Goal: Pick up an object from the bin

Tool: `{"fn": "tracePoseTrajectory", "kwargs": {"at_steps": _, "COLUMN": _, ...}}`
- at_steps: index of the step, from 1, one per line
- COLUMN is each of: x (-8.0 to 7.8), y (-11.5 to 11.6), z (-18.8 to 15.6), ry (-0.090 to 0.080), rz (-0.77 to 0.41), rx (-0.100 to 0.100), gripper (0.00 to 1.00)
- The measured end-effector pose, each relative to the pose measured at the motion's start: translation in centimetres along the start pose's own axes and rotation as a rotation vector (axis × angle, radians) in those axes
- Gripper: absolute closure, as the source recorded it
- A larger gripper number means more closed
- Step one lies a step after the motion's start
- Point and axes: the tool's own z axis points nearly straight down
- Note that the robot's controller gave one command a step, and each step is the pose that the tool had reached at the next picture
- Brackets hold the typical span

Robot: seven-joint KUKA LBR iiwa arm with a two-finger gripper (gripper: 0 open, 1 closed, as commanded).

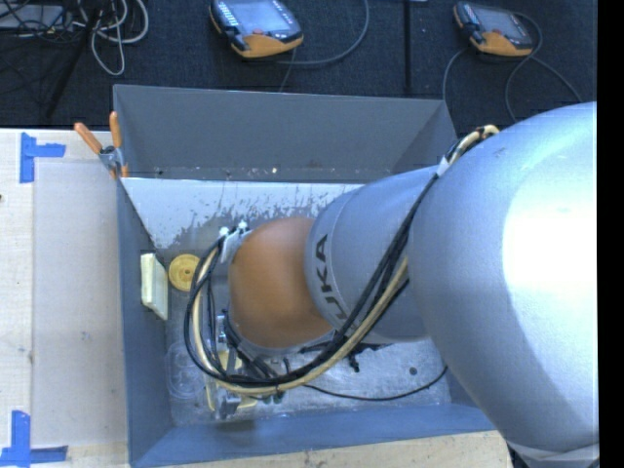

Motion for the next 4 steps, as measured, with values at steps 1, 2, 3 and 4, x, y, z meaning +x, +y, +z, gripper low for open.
{"fn": "tracePoseTrajectory", "kwargs": {"at_steps": 1, "x": 0.09, "y": -0.17, "z": -0.12, "ry": -0.005, "rz": -0.004, "rx": -0.005, "gripper": 1.0}}
{"fn": "tracePoseTrajectory", "kwargs": {"at_steps": 2, "x": 0.16, "y": -0.2, "z": -0.02, "ry": -0.009, "rz": -0.005, "rx": -0.01, "gripper": 1.0}}
{"fn": "tracePoseTrajectory", "kwargs": {"at_steps": 3, "x": -0.02, "y": 0.08, "z": 0.02, "ry": -0.004, "rz": -0.005, "rx": -0.002, "gripper": 1.0}}
{"fn": "tracePoseTrajectory", "kwargs": {"at_steps": 4, "x": -0.07, "y": 0.12, "z": 0.0, "ry": -0.005, "rz": -0.004, "rx": -0.002, "gripper": 1.0}}
